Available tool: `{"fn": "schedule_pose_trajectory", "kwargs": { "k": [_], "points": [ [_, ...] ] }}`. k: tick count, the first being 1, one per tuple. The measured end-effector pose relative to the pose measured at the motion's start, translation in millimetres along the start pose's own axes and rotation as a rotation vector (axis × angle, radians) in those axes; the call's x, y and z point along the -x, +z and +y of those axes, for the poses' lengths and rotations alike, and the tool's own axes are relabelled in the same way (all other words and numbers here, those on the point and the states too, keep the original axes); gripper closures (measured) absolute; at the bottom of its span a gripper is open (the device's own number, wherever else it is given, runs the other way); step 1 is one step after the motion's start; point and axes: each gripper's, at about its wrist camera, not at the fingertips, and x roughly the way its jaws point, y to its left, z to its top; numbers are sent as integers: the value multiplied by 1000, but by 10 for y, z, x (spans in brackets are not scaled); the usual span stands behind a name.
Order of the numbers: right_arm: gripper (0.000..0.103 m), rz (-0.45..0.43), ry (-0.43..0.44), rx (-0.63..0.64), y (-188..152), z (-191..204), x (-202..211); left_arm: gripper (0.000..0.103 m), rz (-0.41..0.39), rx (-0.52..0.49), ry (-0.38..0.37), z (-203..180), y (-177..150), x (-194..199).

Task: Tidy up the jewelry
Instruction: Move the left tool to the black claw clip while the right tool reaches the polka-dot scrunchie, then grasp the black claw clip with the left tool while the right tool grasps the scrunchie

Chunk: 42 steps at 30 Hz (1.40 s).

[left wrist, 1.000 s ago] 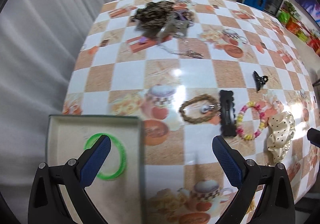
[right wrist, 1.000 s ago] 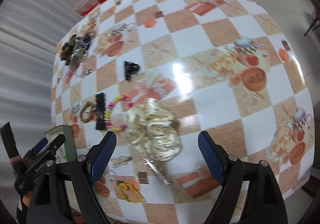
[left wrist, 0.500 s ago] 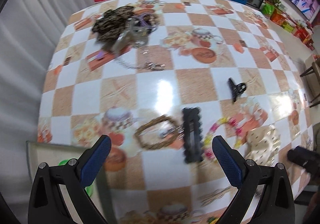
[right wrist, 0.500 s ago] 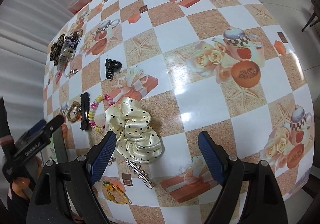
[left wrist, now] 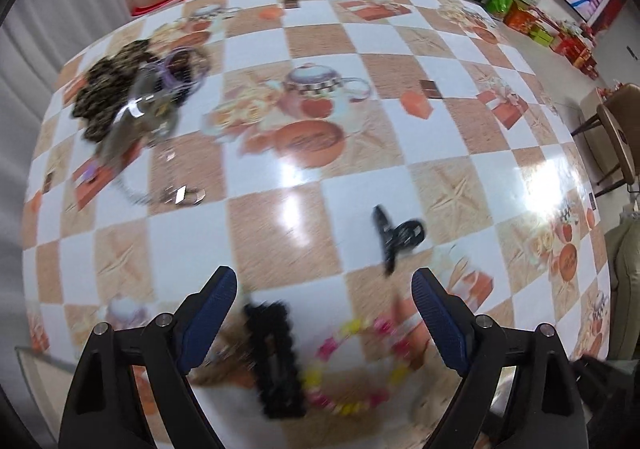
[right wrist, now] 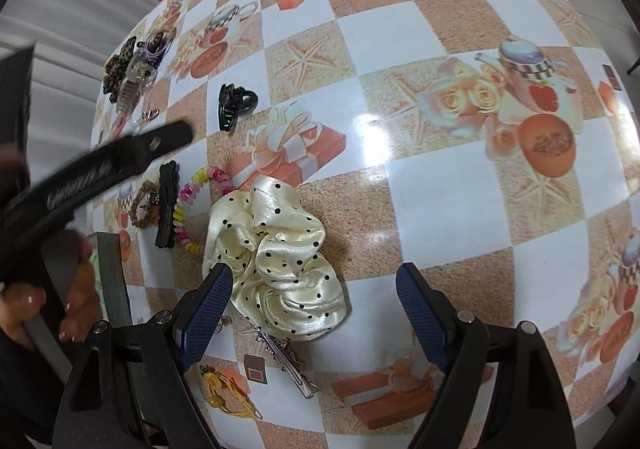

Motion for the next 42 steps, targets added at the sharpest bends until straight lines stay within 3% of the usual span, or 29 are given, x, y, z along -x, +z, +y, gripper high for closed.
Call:
{"fn": "schedule_pose_trajectory", "kwargs": {
  "k": [4, 6, 11, 13, 15, 17, 21, 26, 42],
  "points": [
    [17, 10, 12, 7, 13, 5, -76, 10, 4, -16, -13, -142, 112, -122],
    [17, 4, 11, 19, 15, 26, -89, 21, 11, -24, -14, -197, 143, -181],
    [18, -13, -17, 89, 16, 142, -123, 28, 31, -53, 15, -337, 185, -330],
    [28, -19, -37, 110, 17, 179, -127, 32, 27, -73, 23, -393, 192, -336],
    [49, -25, -63, 133, 29, 219, -133, 39, 19, -87, 43, -420, 203, -333],
    [68, -25, -83, 153, 32, 242, -150, 59, 14, -92, 36, -428, 221, -320],
    [87, -27, -78, 143, 51, 219, -157, 76, 16, -96, 13, -438, 257, -308],
    [92, -52, -48, 102, 65, 130, -40, 76, -7, -96, -5, -428, 224, -193],
    [92, -100, -14, 20, 88, 32, 302, 76, -88, -25, -39, -47, -124, 475]
  ]
}}
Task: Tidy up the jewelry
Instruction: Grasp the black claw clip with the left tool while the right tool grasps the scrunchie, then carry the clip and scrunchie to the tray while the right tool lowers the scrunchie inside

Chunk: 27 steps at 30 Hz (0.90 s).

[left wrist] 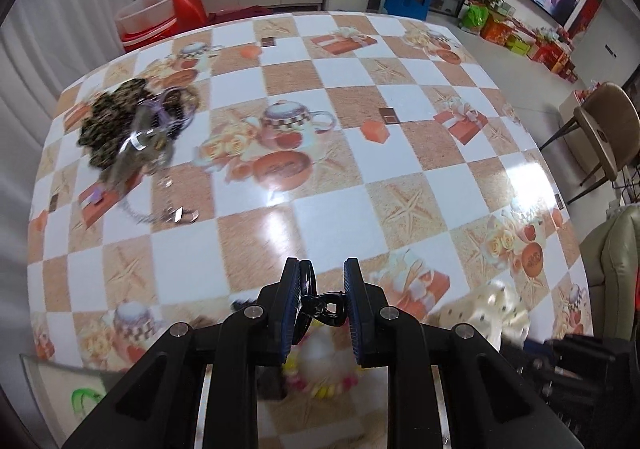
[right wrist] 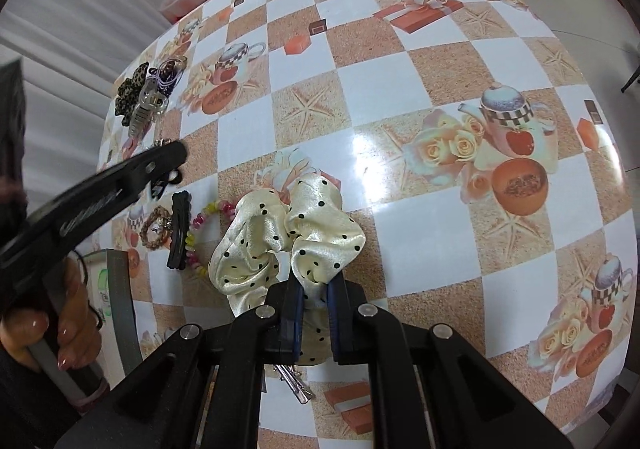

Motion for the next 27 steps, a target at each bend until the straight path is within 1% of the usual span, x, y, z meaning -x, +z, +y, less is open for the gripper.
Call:
{"fn": "schedule_pose_trajectory", "kwargs": {
  "k": [5, 12, 27],
  "points": [
    [92, -3, -5, 2, -7, 77, 32, 76, -9, 42, 11, 222, -148, 177],
    [92, -4, -4, 40, -12, 304, 46, 76, -26, 117, 28, 590, -358, 416],
    [92, -1, 37, 154, -41, 1036, 44, 76, -62, 261, 80, 1241, -733, 784]
  ]
}}
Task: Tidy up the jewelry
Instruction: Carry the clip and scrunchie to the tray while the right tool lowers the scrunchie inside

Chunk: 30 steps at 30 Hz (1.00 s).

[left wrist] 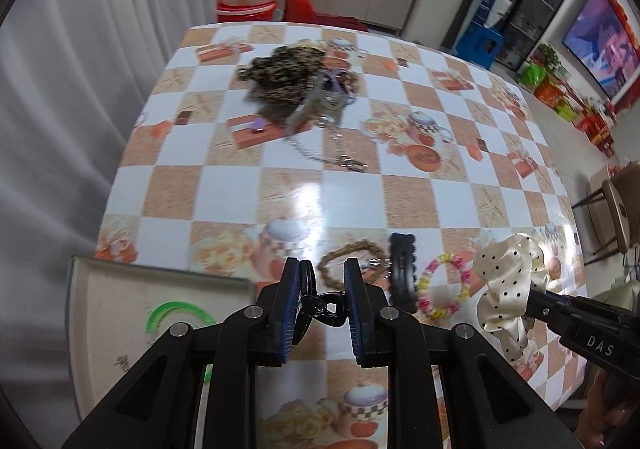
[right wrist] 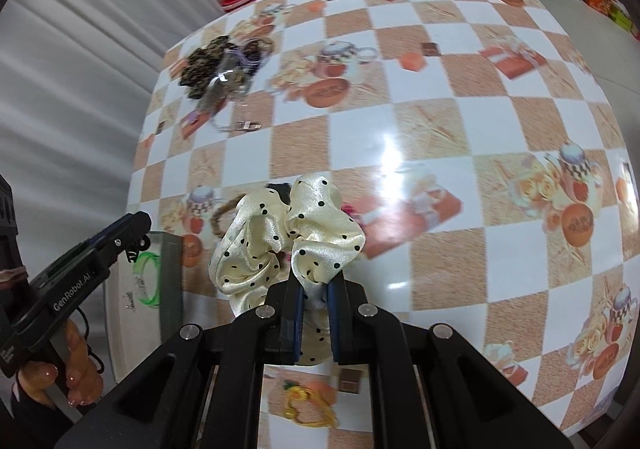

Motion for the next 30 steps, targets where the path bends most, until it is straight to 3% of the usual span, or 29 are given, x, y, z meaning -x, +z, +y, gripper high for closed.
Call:
{"fn": "schedule_pose_trajectory", "kwargs": {
  "k": [11, 21, 30],
  "points": [
    [92, 22, 67, 106, 51, 599, -84, 76, -6, 140, 78, 661, -340, 235],
    [92, 91, 137, 279, -6, 1371, -337, 76, 21, 306, 191, 1383, -933, 478],
    [92, 170, 194, 450, -132, 2137, -705, 76, 56, 425, 258, 1750, -1377, 477]
  ]
}}
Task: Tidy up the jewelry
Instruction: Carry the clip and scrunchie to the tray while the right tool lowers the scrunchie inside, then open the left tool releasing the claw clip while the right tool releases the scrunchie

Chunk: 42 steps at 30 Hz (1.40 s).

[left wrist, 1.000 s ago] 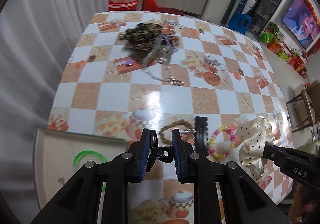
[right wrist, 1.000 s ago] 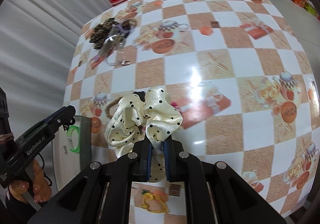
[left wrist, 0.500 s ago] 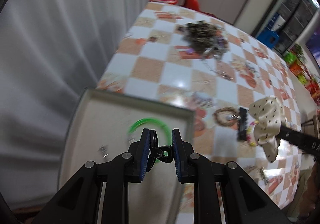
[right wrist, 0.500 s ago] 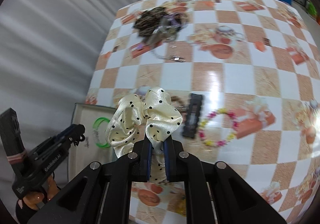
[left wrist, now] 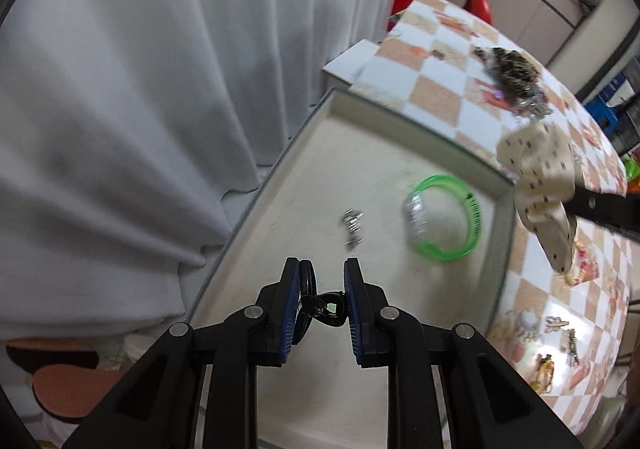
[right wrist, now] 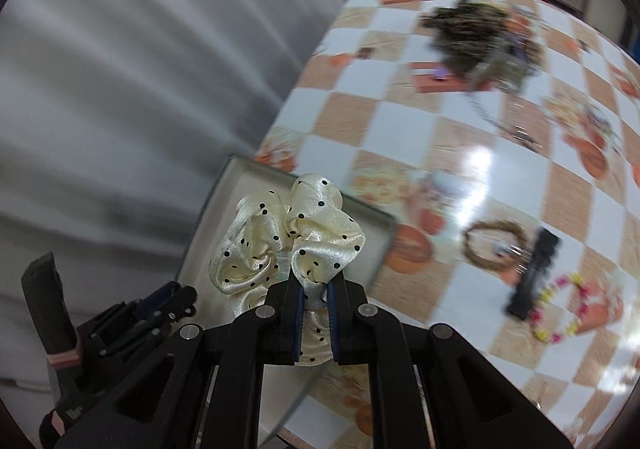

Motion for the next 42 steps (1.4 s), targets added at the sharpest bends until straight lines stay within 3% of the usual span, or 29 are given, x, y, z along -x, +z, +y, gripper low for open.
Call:
{"fn": "schedule_pose_trajectory", "kwargs": {
  "k": [12, 20, 28, 29, 30, 31, 32, 37, 39, 42],
  "points": [
    [92, 68, -14, 126, 337, 537, -711, 76, 47, 52, 39, 198, -128, -312],
    [92, 101, -63, 158, 371, 615, -1071, 75, 64, 53, 70, 164, -189, -454],
    [84, 118, -108, 178, 353, 585, -1233, 75, 74, 70, 74, 186, -227, -487],
    [80, 120, -111, 181, 356, 586, -1238, 72, 74, 70, 76, 185, -224, -488],
    [74, 122, -114, 182, 352, 583, -1245, 61, 74, 71, 81, 183, -222, -486],
    [72, 124, -114, 181, 366, 581, -1269, 26, 70, 74, 84, 193, -219, -473],
    [69, 125, -112, 179, 363, 577, -1274, 7, 51, 83, 92, 201, -215, -436],
    [57, 117, -86, 169, 321, 512, -1191, 7, 23, 54, 83, 162, -191, -338],
    [43, 111, -72, 160, 301, 472, -1100, 7, 23, 44, 85, 144, -180, -321],
    [41, 91, -29, 135, 286, 407, -915, 7, 19, 33, 85, 101, -155, -292]
  ]
}}
